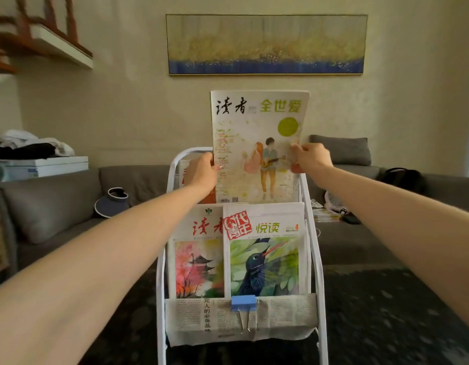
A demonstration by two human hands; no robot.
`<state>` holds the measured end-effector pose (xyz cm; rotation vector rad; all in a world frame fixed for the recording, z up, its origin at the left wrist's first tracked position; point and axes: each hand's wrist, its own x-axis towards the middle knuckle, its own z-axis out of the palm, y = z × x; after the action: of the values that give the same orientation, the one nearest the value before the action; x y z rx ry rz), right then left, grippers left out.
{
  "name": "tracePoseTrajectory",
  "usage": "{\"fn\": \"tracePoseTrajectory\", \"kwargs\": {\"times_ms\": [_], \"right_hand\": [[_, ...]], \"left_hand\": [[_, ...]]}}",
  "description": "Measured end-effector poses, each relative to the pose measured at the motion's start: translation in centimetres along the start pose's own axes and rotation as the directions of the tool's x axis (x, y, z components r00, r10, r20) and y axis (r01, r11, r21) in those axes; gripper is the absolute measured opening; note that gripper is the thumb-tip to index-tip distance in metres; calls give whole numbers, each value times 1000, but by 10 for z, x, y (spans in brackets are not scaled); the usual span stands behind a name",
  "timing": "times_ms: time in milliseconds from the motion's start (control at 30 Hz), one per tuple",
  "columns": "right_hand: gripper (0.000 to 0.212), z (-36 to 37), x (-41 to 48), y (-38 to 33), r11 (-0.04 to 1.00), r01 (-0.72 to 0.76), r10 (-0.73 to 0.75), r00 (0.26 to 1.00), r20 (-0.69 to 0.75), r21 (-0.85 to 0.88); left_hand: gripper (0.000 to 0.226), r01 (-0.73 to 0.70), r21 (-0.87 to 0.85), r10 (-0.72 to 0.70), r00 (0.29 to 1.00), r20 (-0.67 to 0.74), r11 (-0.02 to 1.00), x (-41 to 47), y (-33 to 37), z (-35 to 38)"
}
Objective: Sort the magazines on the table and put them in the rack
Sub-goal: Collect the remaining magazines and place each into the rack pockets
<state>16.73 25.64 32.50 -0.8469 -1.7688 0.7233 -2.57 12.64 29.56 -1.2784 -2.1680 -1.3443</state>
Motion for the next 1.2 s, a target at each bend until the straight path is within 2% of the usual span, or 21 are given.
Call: {"fn": "tracePoseTrajectory", "kwargs": {"times_ms": [100,200,333,433,567,633,733,833,1033,1200], "right_hand": [[43,6,-6,9,999,-38,39,998,59,-21],[50,11,-11,16,993,-81,91,989,117,-83],[41,15,-17,23,968,-152,196,956,220,-202],[42,18,-17,31,950,-181,237,949,206,-255],[61,22,-14,34,955,-208,246,954,171,-212],[65,25,-14,35,960,-172,209,965,156,-220],[67,27,-13,34,969,-77,109,985,130,-236],[68,28,-12,32,956,11,31,990,136,-293],[62,30,-11,36,905,99,-36,987,157,-414],[63,34,-13,40,889,128,-88,990,111,-440]], "left_hand": [[13,27,3,-28,999,47,1000,-4,-7,12],[20,23,107,-34,994,102,994,-10,-9,21],[32,8,292,-66,980,188,956,-11,-15,34],[37,34,380,-117,973,198,924,-12,-16,44],[36,76,427,-180,961,208,901,-13,-15,51],[28,99,439,-192,966,173,893,-14,-15,51],[19,91,402,-126,990,61,911,-17,-15,52],[18,104,351,-111,994,0,931,-20,-12,51],[28,102,262,-169,955,245,960,-18,-10,44],[35,52,303,-146,944,295,951,-23,-14,41]]}}
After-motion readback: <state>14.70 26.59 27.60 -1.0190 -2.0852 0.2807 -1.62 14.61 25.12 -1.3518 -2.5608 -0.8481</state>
